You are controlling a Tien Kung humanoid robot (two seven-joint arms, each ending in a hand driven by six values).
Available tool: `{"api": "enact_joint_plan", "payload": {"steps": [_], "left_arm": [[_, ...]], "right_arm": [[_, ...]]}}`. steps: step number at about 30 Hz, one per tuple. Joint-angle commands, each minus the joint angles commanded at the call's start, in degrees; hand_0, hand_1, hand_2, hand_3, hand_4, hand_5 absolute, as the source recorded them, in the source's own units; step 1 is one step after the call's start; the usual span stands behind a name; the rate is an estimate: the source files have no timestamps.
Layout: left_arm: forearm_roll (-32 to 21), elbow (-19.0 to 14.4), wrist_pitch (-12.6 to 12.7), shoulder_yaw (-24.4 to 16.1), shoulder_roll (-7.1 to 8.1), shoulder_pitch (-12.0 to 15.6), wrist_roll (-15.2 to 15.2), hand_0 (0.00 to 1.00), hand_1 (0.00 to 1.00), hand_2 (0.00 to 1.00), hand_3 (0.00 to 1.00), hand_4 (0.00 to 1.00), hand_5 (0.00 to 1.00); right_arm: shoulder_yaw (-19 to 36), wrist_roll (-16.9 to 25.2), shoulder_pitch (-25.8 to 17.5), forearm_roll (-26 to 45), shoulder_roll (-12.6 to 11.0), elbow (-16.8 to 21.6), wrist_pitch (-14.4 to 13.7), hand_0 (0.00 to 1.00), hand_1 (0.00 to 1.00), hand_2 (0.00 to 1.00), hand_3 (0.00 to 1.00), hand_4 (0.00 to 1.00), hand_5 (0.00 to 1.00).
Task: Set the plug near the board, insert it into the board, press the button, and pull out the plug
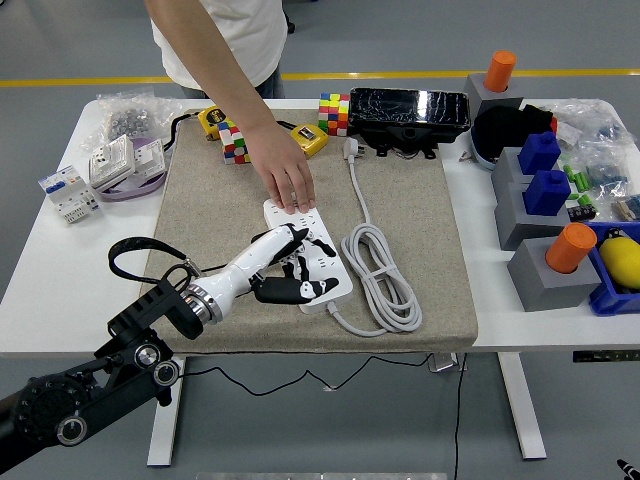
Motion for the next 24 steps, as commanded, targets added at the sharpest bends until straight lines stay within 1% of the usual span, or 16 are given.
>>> {"api": "enact_joint_plan", "payload": {"steps": [2, 3, 4, 8, 10, 14, 15, 16, 20, 21, 24], "left_arm": [[2.8, -0.5, -3.4, -0.2, 0.08, 0.0, 3.9, 0.099, 0.063, 0.134, 0.684, 0.782, 0.234], [3.4, -0.7, -4.6, -0.2, 0.10, 0.0, 5.2, 0.088, 0.059, 0.132, 0.874, 0.792, 0.180], [3.8, -0.8, -5.6, -0.2, 0.09, 0.0, 6.2, 0.088, 0.059, 0.132, 0.874, 0.792, 0.180], [4.6, -0.8, -7.8, -0.4, -0.08, 0.2, 7.9, 0.088, 0.059, 0.132, 0.874, 0.792, 0.180], [4.5, -0.8, -8.2, -0.4, -0.14, 0.2, 8.2, 0.087, 0.059, 0.131, 0.859, 0.785, 0.169], [4.6, -0.2, -7.9, 0.1, -0.27, 0.0, 7.8, 0.087, 0.059, 0.131, 0.859, 0.785, 0.169], [4.6, -0.2, -7.9, 0.1, -0.32, -0.1, 7.9, 0.087, 0.058, 0.130, 0.827, 0.778, 0.196], [4.6, -0.1, -8.0, 0.1, -0.37, -0.1, 8.0, 0.087, 0.058, 0.130, 0.827, 0.778, 0.196], [4.6, 0.1, -8.6, 0.0, -0.52, -0.2, 8.6, 0.087, 0.058, 0.130, 0.827, 0.778, 0.196], [4.5, 0.1, -8.7, 0.0, -0.52, -0.2, 8.7, 0.087, 0.058, 0.130, 0.806, 0.797, 0.193], [4.3, 0.5, -9.3, 0.2, -0.54, -0.2, 9.2, 0.087, 0.058, 0.130, 0.806, 0.797, 0.193]], "right_arm": [[0.1, 0.0, -0.1, 0.0, 0.1, 0.0, 0.0, 0.525, 0.624, 0.605, 0.546, 0.881, 0.404], [0.1, 0.0, -0.1, -0.1, 0.1, 0.0, 0.0, 0.527, 0.624, 0.605, 0.546, 0.882, 0.405], [0.2, 0.0, -0.2, -0.1, 0.2, 0.0, 0.0, 0.527, 0.624, 0.605, 0.546, 0.882, 0.405], [0.3, 0.0, -0.4, -0.1, 0.4, -0.1, 0.1, 0.527, 0.624, 0.605, 0.546, 0.882, 0.405], [0.4, 0.0, -0.4, -0.1, 0.4, -0.1, 0.1, 0.528, 0.624, 0.605, 0.546, 0.882, 0.405], [0.6, 0.1, -0.2, -0.1, 0.4, 0.1, 0.0, 0.528, 0.624, 0.605, 0.546, 0.882, 0.405], [0.7, 0.1, -0.2, -0.2, 0.4, 0.1, 0.0, 0.530, 0.624, 0.605, 0.546, 0.881, 0.405], [0.7, 0.1, -0.1, -0.2, 0.4, 0.1, 0.0, 0.530, 0.624, 0.605, 0.546, 0.881, 0.405], [0.8, 0.1, -0.2, -0.2, 0.4, 0.1, 0.0, 0.530, 0.624, 0.605, 0.546, 0.881, 0.405], [0.8, 0.1, -0.2, -0.2, 0.4, 0.1, 0.0, 0.528, 0.624, 0.606, 0.546, 0.881, 0.405], [0.9, 0.0, -0.2, -0.2, 0.4, 0.0, 0.0, 0.528, 0.624, 0.606, 0.546, 0.881, 0.405]]}}
